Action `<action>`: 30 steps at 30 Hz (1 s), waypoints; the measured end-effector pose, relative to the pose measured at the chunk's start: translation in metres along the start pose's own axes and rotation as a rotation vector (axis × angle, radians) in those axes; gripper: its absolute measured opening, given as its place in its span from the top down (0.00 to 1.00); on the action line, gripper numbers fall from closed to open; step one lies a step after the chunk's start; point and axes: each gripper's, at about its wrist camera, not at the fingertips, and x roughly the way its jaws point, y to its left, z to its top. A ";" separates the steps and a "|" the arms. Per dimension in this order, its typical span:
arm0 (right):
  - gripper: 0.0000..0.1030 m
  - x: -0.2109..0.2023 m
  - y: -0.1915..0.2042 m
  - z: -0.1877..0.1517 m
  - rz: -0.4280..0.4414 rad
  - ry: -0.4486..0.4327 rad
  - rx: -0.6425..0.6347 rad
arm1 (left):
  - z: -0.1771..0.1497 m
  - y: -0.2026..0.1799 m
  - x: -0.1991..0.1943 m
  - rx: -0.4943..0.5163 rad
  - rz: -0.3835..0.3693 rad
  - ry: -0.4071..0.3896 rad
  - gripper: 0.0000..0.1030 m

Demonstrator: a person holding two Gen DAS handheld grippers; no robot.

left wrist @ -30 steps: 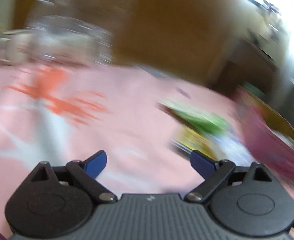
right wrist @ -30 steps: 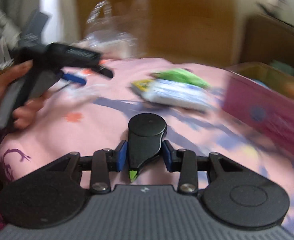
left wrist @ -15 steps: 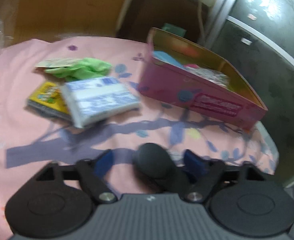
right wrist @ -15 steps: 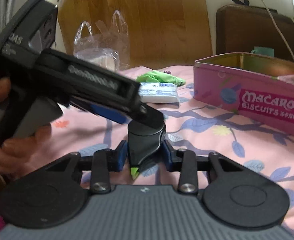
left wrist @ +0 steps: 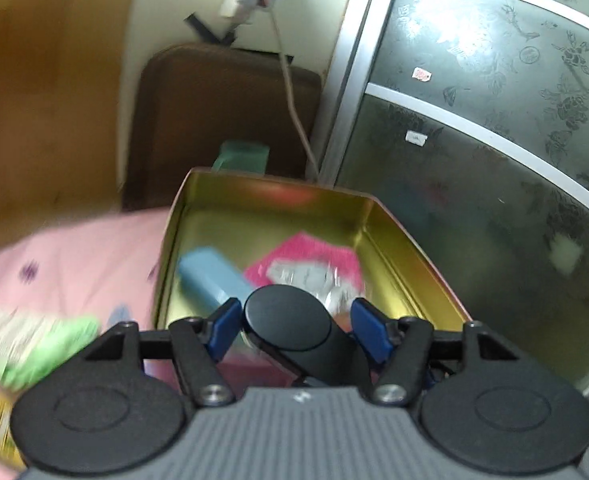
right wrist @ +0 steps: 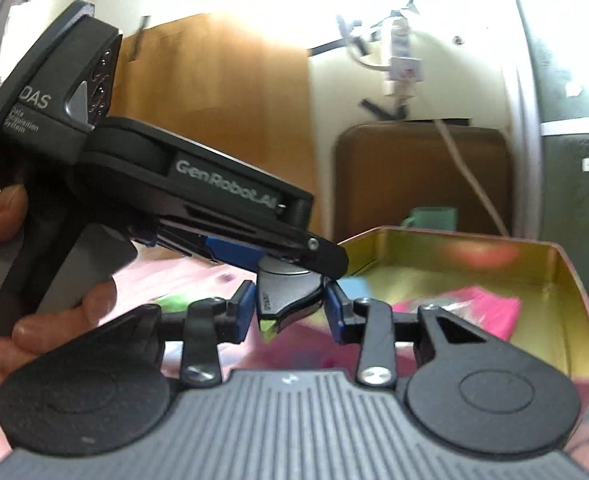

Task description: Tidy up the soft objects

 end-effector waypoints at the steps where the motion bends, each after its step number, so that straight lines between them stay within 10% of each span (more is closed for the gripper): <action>1: 0.60 0.008 -0.007 0.001 -0.018 0.004 0.004 | 0.006 0.001 0.012 0.000 0.000 0.004 0.41; 9: 0.60 0.071 -0.047 0.003 -0.206 0.118 0.026 | 0.025 0.010 0.088 -0.042 0.043 0.065 0.30; 16: 0.52 0.060 -0.052 0.001 -0.258 0.051 0.129 | 0.016 0.026 0.068 -0.045 0.129 0.029 0.25; 25: 0.52 0.032 0.005 -0.003 -0.124 -0.004 0.077 | -0.034 0.083 -0.040 -0.102 0.283 -0.061 0.15; 30: 0.52 0.055 0.052 -0.002 0.068 0.092 -0.004 | -0.085 0.156 -0.092 -0.215 0.527 -0.056 0.15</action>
